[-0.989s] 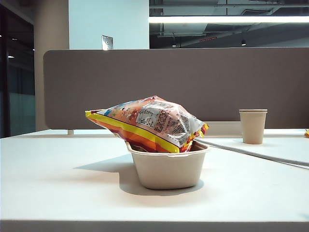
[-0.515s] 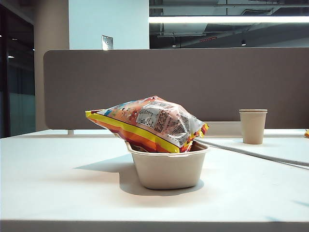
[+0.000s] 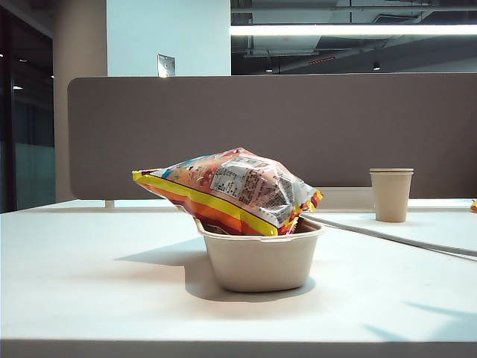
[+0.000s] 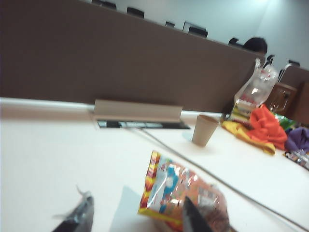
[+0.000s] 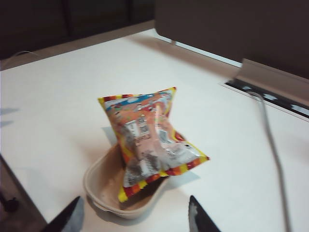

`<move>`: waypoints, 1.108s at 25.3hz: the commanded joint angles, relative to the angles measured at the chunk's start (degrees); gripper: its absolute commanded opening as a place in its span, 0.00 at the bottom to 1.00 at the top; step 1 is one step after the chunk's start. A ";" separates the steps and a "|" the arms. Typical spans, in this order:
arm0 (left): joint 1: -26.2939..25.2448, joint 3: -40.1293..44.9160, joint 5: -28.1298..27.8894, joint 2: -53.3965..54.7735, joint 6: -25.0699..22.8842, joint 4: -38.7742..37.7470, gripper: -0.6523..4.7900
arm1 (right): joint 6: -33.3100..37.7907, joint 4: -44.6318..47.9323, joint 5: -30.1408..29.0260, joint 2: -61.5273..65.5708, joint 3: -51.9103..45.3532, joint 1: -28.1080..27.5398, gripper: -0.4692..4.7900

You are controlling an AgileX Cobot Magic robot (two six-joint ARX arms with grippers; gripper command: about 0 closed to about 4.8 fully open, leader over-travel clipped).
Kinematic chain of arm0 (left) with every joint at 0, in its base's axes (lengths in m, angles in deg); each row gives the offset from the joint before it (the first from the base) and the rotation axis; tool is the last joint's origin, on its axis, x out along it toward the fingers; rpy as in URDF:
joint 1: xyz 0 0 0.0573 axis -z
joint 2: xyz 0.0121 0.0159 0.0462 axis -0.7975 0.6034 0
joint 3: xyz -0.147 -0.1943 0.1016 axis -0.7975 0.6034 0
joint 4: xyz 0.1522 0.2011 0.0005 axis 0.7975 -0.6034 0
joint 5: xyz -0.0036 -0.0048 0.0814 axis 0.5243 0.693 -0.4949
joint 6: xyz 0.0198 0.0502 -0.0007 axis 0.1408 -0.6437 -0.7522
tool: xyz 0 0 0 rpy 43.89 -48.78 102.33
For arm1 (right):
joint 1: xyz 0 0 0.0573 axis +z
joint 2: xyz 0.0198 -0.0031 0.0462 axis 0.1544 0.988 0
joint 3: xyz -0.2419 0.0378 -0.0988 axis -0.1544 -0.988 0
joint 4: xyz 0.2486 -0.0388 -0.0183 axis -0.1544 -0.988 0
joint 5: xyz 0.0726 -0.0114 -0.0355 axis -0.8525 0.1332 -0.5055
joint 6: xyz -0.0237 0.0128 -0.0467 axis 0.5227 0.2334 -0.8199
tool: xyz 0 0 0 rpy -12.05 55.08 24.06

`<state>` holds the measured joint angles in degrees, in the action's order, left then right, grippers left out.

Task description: Pick up a bag of chips and put them in the box.

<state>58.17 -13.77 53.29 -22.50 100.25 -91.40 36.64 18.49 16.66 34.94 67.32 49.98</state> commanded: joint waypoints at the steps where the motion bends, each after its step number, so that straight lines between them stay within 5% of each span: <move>1: 0.02 2.23 -0.87 0.02 0.35 2.43 0.55 | 0.39 6.29 -2.38 0.00 -2.75 0.07 0.60; 14: 0.02 9.49 -6.84 0.02 5.11 8.28 0.55 | 0.42 19.17 -1.81 0.04 -13.64 0.04 0.56; 20: 0.02 12.48 -6.95 0.02 4.85 9.73 0.34 | 0.85 21.40 -1.20 0.02 -16.87 0.04 0.56; 25: 0.02 15.15 -6.95 0.00 4.39 11.58 0.34 | 0.85 24.09 -1.27 0.00 -19.41 0.07 0.38; 28: 0.02 16.41 -6.86 0.00 2.71 11.80 0.34 | 0.81 26.80 -1.22 0.00 -21.33 0.04 0.39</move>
<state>58.17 2.36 46.36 -22.53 104.43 -80.65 37.27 42.30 15.35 34.94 46.60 49.98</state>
